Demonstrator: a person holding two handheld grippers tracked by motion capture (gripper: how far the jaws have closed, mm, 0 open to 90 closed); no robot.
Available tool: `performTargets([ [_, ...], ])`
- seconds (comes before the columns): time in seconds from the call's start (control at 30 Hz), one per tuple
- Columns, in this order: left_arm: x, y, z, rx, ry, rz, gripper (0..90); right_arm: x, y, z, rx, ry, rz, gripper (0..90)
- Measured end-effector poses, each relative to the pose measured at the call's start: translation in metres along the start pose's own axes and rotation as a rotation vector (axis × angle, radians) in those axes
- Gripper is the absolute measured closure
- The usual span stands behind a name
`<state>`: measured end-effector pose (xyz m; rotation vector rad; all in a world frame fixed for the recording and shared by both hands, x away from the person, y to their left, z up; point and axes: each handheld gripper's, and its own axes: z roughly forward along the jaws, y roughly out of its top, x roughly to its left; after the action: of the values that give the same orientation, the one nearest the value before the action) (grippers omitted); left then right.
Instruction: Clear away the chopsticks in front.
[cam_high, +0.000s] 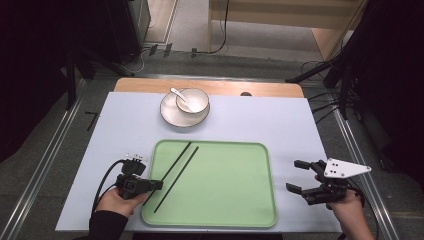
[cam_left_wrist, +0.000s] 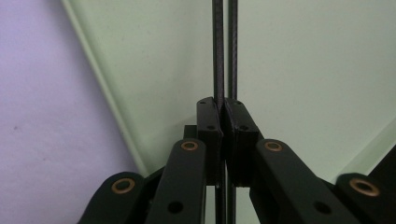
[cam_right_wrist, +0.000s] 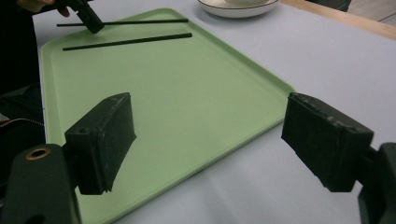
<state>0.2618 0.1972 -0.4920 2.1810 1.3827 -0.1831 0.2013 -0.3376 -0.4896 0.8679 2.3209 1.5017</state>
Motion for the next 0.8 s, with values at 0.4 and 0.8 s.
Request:
performTargets([
  [0.4, -0.002, 0.002, 0.012, 0.029, 0.02, -0.007, 85.5, 0.0, 0.0, 0.001, 0.001, 0.003, 0.001, 17.6],
  [0.8, -0.002, 0.001, 0.011, 0.039, 0.005, -0.01, 83.1, 0.0, 0.0, 0.0, 0.001, 0.002, 0.0, 17.6],
])
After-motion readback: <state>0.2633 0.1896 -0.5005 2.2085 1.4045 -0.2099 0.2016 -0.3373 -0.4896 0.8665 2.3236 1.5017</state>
